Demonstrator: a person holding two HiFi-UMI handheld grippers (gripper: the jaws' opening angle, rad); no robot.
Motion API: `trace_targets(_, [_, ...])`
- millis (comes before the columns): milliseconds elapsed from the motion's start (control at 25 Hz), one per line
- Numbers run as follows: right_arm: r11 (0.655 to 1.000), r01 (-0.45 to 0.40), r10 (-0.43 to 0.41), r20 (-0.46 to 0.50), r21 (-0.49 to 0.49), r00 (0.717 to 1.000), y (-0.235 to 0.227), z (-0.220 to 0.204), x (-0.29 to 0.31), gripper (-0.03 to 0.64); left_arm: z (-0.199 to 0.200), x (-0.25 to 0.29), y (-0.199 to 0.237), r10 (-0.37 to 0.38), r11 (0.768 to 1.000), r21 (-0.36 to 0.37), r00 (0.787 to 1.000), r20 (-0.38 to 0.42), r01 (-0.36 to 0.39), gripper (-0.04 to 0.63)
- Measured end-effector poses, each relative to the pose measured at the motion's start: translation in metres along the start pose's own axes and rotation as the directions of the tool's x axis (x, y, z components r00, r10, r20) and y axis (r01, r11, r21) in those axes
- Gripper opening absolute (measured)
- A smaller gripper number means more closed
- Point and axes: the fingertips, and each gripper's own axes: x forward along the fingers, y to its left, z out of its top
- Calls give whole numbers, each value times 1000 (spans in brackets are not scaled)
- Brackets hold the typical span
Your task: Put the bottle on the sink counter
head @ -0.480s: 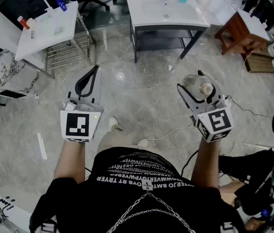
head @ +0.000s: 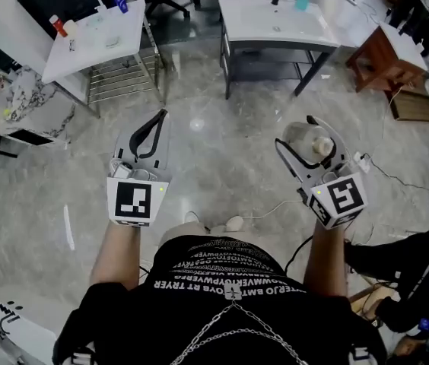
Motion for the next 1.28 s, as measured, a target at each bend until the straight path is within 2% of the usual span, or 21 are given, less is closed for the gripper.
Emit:
trace_targets(120, [1000, 4, -4, 0, -2, 1000, 31, 9, 9, 333, -17, -29, 31, 29, 999, -28, 999, -19, -29, 6])
trace_targets(200, [1000, 16, -16, -2, 1, 1000, 52, 14, 14, 333, -22, -48, 48, 33, 999, -32, 999, -5, -33, 6])
trace_targets(440, [995, 95, -95, 22, -8, 995, 87, 37, 25, 333, -35, -76, 81, -15, 1000, -7, 999, 48, 15, 6])
trace_targets(640, [989, 143, -142, 20, -28, 990, 96, 42, 21, 333, -54, -76, 89, -41, 998, -47, 998, 43, 43, 6])
trace_targets(800, [986, 165, -164, 35, -27, 986, 80, 49, 24, 333, -63, -57, 91, -54, 997, -48, 998, 29, 55, 6])
trace_targets(960, [985, 162, -160, 34, -58, 987, 55, 52, 37, 333, -61, -26, 97, -40, 996, -84, 998, 49, 44, 6])
trace_targets(1120, [984, 171, -169, 38, -58, 985, 13, 49, 57, 333, -47, 20, 94, -49, 995, -82, 996, 73, 55, 6])
trace_targets(1280, [989, 141, -140, 29, -44, 990, -30, 42, 79, 333, -36, 68, 85, -58, 996, -63, 995, 78, 63, 6])
